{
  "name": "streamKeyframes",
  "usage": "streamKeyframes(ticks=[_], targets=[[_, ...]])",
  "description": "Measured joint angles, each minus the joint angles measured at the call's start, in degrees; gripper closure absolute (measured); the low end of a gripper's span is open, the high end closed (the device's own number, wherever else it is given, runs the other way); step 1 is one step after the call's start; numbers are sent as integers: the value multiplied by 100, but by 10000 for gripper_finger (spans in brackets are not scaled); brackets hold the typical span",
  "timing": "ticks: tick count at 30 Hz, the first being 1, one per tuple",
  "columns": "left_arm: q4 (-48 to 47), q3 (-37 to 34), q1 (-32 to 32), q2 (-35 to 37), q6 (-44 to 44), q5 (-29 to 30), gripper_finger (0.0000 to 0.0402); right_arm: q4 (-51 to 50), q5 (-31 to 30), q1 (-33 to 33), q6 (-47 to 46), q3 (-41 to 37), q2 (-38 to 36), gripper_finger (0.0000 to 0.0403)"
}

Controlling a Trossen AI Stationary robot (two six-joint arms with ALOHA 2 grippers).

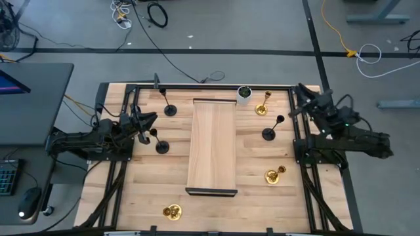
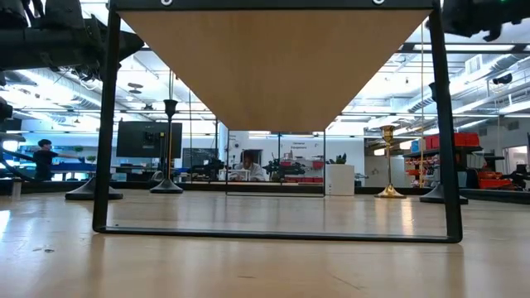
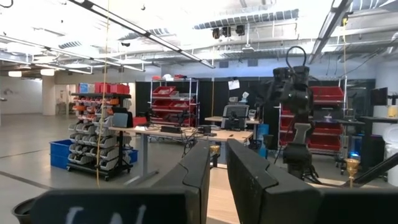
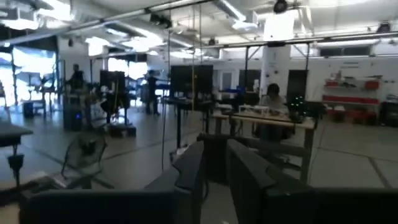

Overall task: Pick & Place candle stick holders
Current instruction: Put the top right golden candle holder on the shelf

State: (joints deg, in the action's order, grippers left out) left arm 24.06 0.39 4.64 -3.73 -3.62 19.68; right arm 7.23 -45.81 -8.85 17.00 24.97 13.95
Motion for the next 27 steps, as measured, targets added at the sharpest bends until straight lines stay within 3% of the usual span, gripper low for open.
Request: streamKeyframes(ticks=[4, 11, 15, 17, 27], targets=[[1, 0, 0, 0, 11, 0, 346, -228, 567, -663, -530, 0, 428, 332], [2, 1, 0, 0, 298, 0, 346, -425, 2146, -2115, -1476, 164, 1594, 325], [3, 1, 0, 0, 302, 0, 346, -734, 3538, -2762, -2081, 504, 2368, 299], [3, 0, 0, 0, 304, 0, 346, -1001, 3880, -2909, -2101, 703, 2727, 277], [3, 1, 0, 0, 299, 0, 346, -2420, 3770, -2960, -2033, 1623, 3679, 168]])
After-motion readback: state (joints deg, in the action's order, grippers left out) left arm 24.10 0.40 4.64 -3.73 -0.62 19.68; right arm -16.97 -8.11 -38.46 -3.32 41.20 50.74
